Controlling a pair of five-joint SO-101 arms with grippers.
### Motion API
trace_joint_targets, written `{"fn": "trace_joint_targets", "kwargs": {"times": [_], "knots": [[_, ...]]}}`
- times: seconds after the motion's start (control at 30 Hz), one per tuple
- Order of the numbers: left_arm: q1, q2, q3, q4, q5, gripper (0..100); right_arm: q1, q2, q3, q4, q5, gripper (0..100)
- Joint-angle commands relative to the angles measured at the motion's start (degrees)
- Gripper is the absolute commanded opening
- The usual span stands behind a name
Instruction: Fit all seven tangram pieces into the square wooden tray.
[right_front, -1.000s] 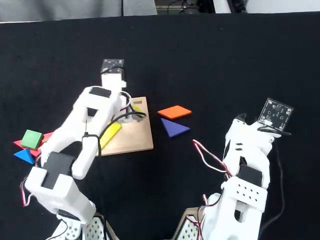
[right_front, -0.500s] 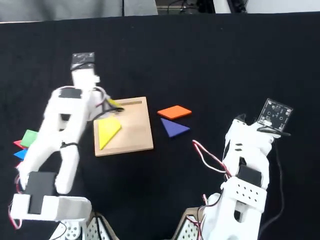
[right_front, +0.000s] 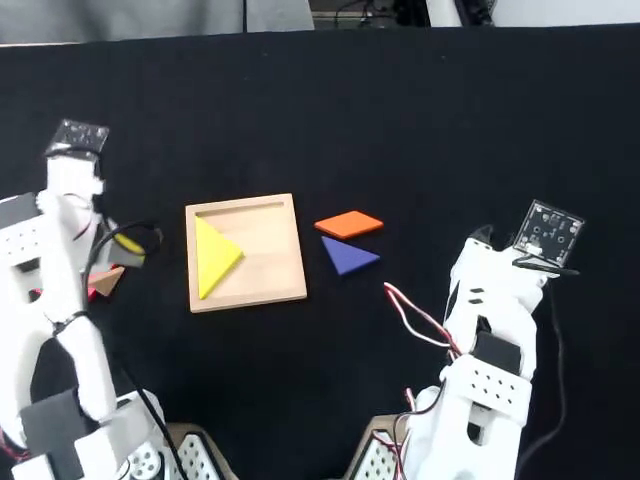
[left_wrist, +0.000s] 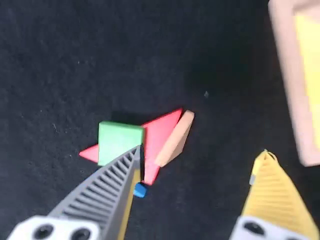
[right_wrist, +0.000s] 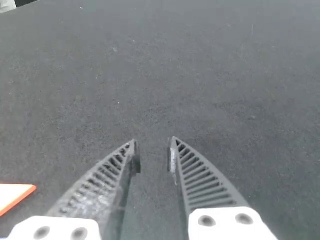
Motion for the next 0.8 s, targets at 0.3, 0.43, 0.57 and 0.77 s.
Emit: {"fn": "trace_joint_targets", "kwargs": {"times": [0.3,0.43,0.57,0.77], "knots": [[-11.03,7.38,-2.51,-3.87,-5.36,34,-0.70,-0.04,-0.40,-1.05,0.62,10.3],[-10.77,7.21,-5.85,3.25,-8.44,34,-0.70,-0.04,-0.40,-1.05,0.62,10.3],[-10.59,7.56,-8.57,9.93,-11.69,34,-0.70,-0.04,-0.40,-1.05,0.62,10.3],[-10.59,7.30,-8.75,8.62,-11.96,34,-0.70,-0.04,-0.40,-1.05,0.62,10.3]]}}
